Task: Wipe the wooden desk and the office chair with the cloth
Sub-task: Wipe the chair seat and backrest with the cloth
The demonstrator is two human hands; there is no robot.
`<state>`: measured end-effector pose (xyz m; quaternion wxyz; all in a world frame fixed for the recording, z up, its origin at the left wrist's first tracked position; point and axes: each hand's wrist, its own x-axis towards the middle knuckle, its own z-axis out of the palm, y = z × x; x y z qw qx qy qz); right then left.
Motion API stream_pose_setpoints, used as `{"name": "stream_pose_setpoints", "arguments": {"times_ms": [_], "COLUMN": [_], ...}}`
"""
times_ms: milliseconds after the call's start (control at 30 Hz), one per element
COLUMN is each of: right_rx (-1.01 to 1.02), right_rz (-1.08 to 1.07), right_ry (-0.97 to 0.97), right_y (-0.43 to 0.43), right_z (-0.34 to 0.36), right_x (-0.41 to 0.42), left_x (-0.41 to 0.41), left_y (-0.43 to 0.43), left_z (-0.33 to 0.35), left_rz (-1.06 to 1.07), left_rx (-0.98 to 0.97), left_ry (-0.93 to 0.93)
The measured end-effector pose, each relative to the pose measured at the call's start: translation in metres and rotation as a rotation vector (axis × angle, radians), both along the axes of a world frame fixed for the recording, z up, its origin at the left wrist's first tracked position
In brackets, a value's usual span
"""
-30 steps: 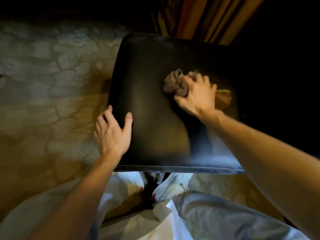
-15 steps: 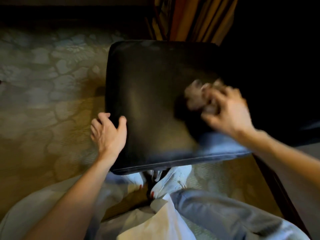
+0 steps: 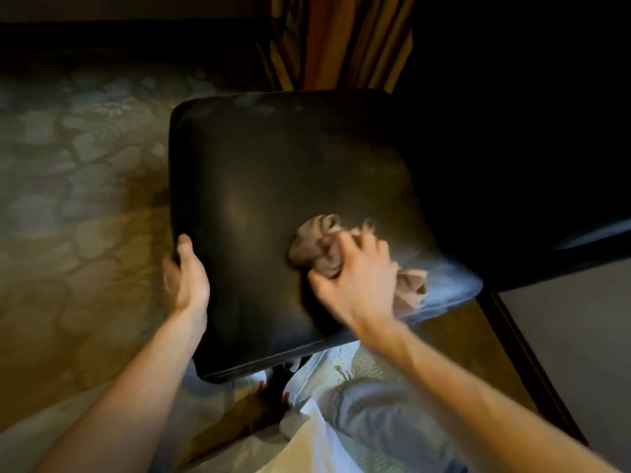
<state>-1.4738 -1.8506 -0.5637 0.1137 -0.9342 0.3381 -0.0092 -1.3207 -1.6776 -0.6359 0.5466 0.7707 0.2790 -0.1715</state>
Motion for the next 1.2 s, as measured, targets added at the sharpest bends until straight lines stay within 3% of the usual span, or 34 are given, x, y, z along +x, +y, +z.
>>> {"name": "stream_pose_setpoints", "arguments": {"times_ms": [100,167,267,367,467,600,733,867,933,1000,1067,1133,1200], "right_rx": [0.131,0.235,0.039,-0.14,-0.149,0.011,-0.001,0.053,0.079,0.086,-0.061,-0.216,-0.21], "right_rz": [0.203,0.221,0.094,-0.072,-0.167,-0.477,-0.333,0.061,0.204,0.244,0.196,0.026,-0.142], "right_ry": [-0.003,-0.045,-0.142,-0.043,0.076,-0.078,-0.098,-0.156,-0.162,-0.196,-0.192,-0.116,-0.016], "right_y": [0.037,0.023,-0.044,-0.141,-0.182,-0.14,-0.056,0.069,0.089,0.069,0.019,-0.054,-0.127], "right_z": [0.011,0.024,0.039,0.047,0.025,-0.002,-0.006,-0.003,-0.002,0.003,0.01,0.019,0.025], "right_x": [-0.014,-0.025,-0.03,-0.039,-0.048,-0.04,-0.037,-0.027,-0.025,-0.024,-0.025,-0.033,-0.055], "left_x": [-0.007,-0.013,-0.024,-0.033,-0.038,-0.037,-0.033,-0.029,-0.025,-0.022,-0.022,-0.025,-0.027], "left_y": [0.002,0.001,-0.002,-0.006,-0.009,-0.01,-0.011,-0.002,0.003,0.005,0.004,0.003,0.002], "left_z": [-0.003,-0.001,0.004,0.007,0.006,0.002,-0.006,-0.006,-0.009,-0.012,-0.012,-0.009,-0.007], "left_rz": [-0.013,-0.033,-0.04,-0.004,0.0,0.038,0.029,-0.048,-0.092,-0.089,-0.073,-0.07,-0.06], "left_rx": [0.001,-0.012,-0.035,-0.033,-0.036,-0.026,0.007,0.011,0.044,0.039,0.025,0.016,0.015], "left_ry": [-0.011,-0.022,-0.026,-0.037,-0.016,-0.021,-0.039,-0.036,-0.063,-0.068,-0.043,-0.038,-0.044]}}
